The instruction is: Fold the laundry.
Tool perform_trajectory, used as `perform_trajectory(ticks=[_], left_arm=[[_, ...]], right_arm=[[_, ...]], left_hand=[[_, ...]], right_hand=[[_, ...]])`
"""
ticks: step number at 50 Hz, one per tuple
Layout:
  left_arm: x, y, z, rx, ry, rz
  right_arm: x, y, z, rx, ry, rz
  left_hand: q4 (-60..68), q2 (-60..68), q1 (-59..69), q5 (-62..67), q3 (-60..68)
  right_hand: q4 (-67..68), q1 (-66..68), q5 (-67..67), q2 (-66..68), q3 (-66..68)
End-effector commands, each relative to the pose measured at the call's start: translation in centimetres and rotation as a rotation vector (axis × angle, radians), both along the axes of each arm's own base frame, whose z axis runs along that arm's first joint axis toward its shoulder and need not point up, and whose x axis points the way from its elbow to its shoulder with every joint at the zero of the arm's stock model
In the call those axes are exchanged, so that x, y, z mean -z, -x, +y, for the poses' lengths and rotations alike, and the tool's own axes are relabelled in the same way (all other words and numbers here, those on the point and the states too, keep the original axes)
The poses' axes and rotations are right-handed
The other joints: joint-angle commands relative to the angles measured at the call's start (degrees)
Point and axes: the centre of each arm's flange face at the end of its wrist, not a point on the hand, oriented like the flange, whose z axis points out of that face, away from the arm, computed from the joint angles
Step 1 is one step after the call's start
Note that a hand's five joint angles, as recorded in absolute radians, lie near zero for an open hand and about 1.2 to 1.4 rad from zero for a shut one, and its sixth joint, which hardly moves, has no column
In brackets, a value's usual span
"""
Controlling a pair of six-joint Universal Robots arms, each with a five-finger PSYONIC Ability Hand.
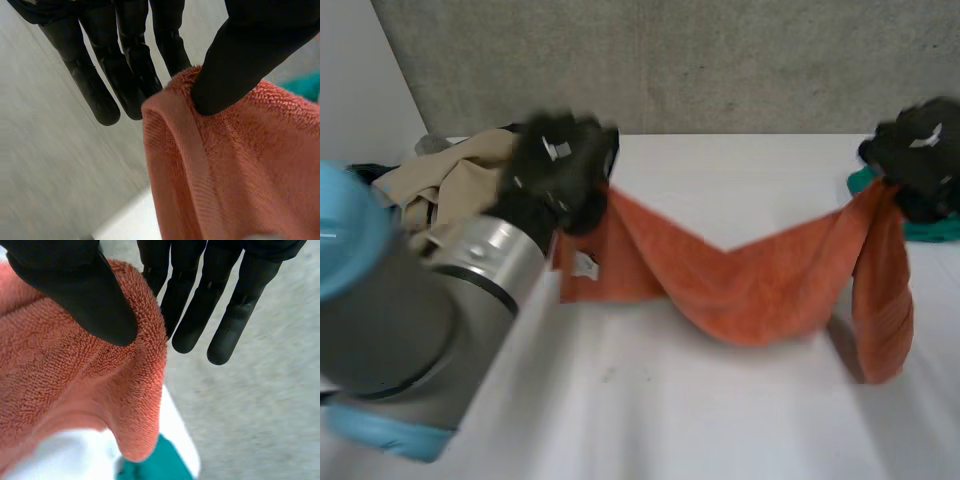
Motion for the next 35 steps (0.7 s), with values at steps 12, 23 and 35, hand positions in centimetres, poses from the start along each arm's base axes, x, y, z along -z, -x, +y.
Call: perform_trajectory(ticks=[12,23,35], left_arm=[[-1.7,-1.7,-2.5,-0.077,-0.038,-0.006],[7.6,-0.1,-11.2,-0.148,-0.201,-0.101],[7.3,-0.9,-9.2,-0.142,-0.164,-0.111]], right_arm=[[-1.0,1.0,-4.5,-0.033,-0.024,0.055],[8.8,-5.0,-12.3,0.017,0.117,0.062],[11.7,-5.0,-11.0,0.067,0.087,0.029]], left_hand=[[11.4,11.5,15.1,13.8,11.6],[11.4,11.5,15.1,13.8,11.6],[-51.7,-51.6,-48.0,-49.3,-51.4]], right_hand=[[11.4,17.2,12.0,12.8,11.8],[11.4,17.2,12.0,12.8,11.8],[-58.6,-52.8,-58.0,-57.2,-58.2]])
